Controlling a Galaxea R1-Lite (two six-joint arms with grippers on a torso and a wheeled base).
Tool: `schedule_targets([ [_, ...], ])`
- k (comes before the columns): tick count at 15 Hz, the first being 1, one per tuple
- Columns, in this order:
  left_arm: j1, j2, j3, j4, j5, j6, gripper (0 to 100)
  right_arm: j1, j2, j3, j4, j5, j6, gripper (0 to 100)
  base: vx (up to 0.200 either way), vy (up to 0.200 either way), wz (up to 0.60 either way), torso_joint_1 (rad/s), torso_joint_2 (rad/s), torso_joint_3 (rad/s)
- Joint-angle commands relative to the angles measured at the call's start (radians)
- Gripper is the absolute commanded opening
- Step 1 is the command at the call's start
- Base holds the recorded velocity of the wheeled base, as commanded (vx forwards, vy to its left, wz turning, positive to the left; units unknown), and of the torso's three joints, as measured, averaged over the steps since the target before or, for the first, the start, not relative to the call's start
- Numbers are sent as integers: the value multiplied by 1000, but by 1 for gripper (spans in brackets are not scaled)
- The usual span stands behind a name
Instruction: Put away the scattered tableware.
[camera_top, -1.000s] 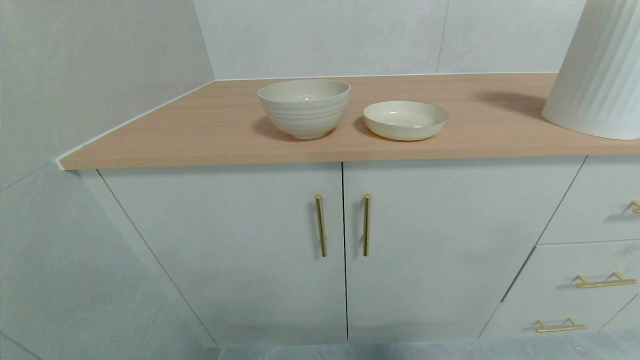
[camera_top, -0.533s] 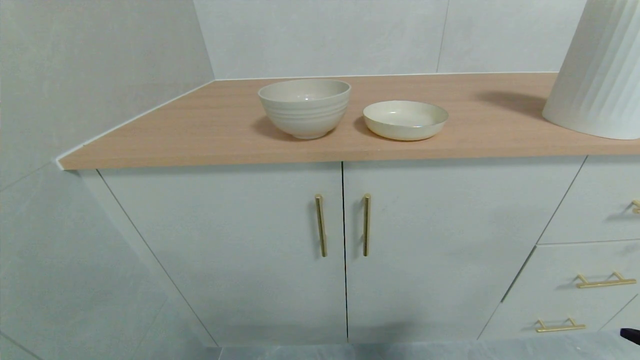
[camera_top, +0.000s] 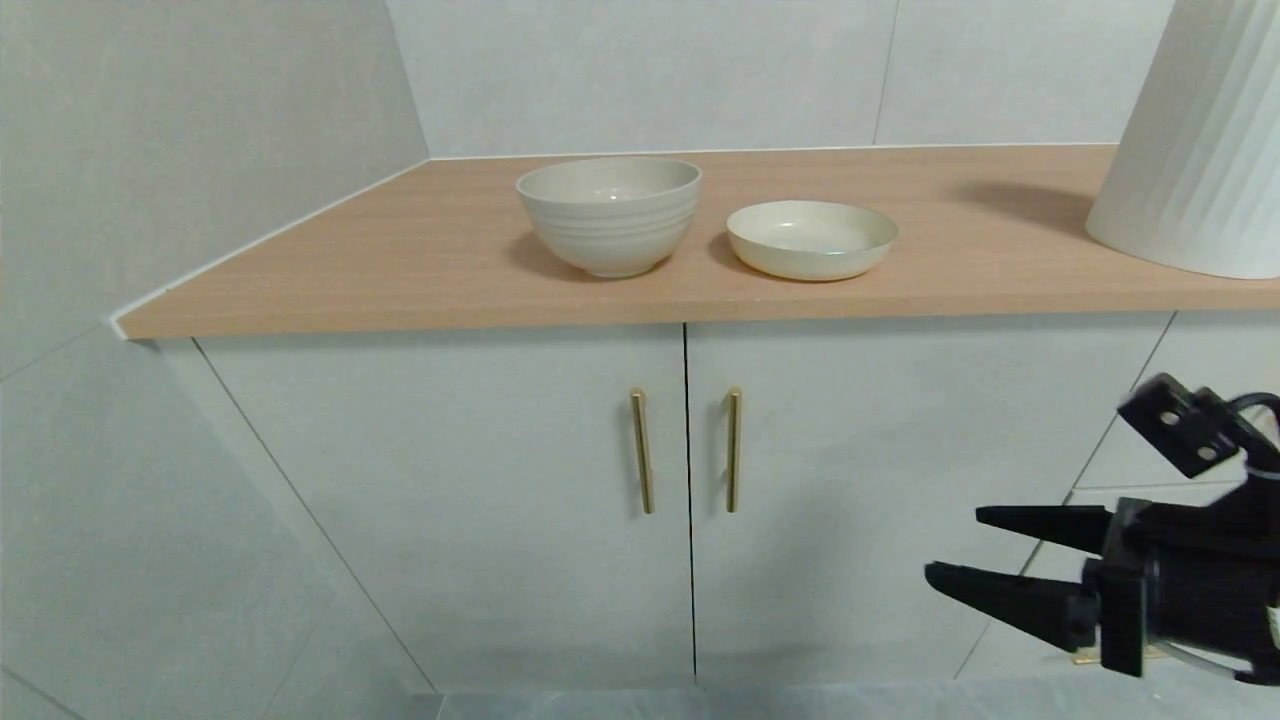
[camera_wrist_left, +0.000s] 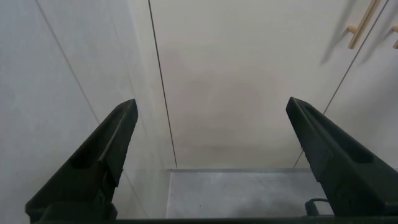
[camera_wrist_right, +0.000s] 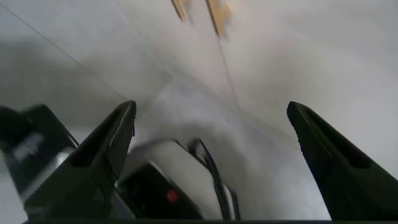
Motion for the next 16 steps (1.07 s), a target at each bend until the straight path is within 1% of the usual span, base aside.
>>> schedule_targets([
  [1,0,0,0,0,0,0,100,63,182,-121,-25,2,27,100,0,0,0,0,0,0],
  [2,0,0,0,0,0,0,100,85,205,-144,-25,2,40,100,0,0,0,0,0,0],
  [3,0,0,0,0,0,0,100,112,233,-195,-23,2,72,100,0,0,0,0,0,0],
  [4,0,0,0,0,0,0,100,125,266,-248,-22,4,113,100,0,0,0,0,0,0],
  [6,0,0,0,-2,0,3,100,143,340,-336,-22,4,144,100,0,0,0,0,0,0],
  [7,0,0,0,-2,0,3,100,145,355,-337,-26,4,141,100,0,0,0,0,0,0],
  [9,0,0,0,-2,0,0,100,186,389,-319,-85,2,138,100,0,0,0,0,0,0],
  [11,0,0,0,0,0,0,100,192,401,-294,-152,2,144,100,0,0,0,0,0,0],
  [14,0,0,0,-2,0,-1,100,192,478,-298,-247,-15,143,100,0,0,0,0,0,0],
  [16,0,0,0,-2,0,-1,100,192,518,-305,-287,-38,144,100,0,0,0,0,0,0],
])
